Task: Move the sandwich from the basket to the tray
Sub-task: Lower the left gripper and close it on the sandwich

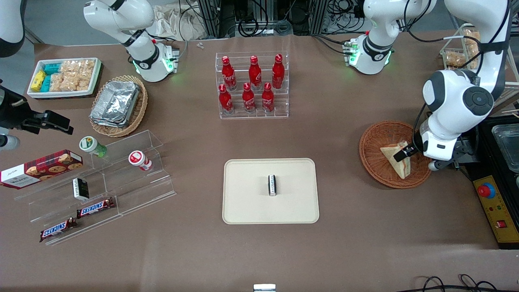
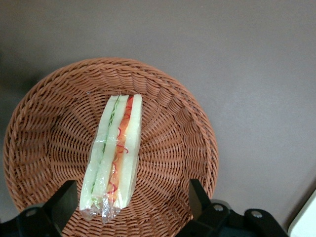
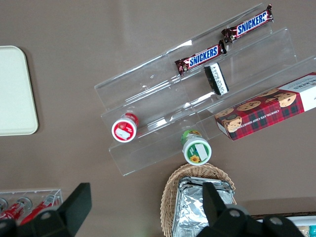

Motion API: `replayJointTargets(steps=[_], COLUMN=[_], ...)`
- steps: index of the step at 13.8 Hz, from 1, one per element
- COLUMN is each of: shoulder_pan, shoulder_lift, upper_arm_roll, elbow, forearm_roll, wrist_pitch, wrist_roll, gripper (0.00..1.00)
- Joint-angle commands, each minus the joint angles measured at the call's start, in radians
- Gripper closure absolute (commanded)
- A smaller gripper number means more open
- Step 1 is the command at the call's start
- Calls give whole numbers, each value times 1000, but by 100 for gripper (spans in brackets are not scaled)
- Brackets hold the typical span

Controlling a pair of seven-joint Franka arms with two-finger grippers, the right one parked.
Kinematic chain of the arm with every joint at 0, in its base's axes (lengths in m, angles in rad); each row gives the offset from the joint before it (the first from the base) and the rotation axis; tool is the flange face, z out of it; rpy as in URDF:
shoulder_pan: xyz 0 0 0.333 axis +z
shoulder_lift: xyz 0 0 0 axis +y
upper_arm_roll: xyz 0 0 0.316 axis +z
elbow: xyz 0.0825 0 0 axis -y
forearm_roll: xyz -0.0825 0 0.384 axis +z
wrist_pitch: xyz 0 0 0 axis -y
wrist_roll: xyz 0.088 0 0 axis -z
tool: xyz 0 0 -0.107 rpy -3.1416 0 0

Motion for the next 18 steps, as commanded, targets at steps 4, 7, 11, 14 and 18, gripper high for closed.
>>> replayJointTargets(steps=[4, 7, 11, 14, 18], shoulder_pan=[18, 45, 56, 56, 56], shoulder_lift=[-40, -36, -1, 20, 40], upper_arm_roll=[-2, -2, -2, -2, -2], elbow=[-156, -193, -198, -226, -227], forearm_roll=[2, 3, 6, 6, 6], wrist_pitch=[145, 182, 225, 296, 311], wrist_roll=[-40, -40, -40, -40, -40], gripper=[0, 0, 0, 0, 31])
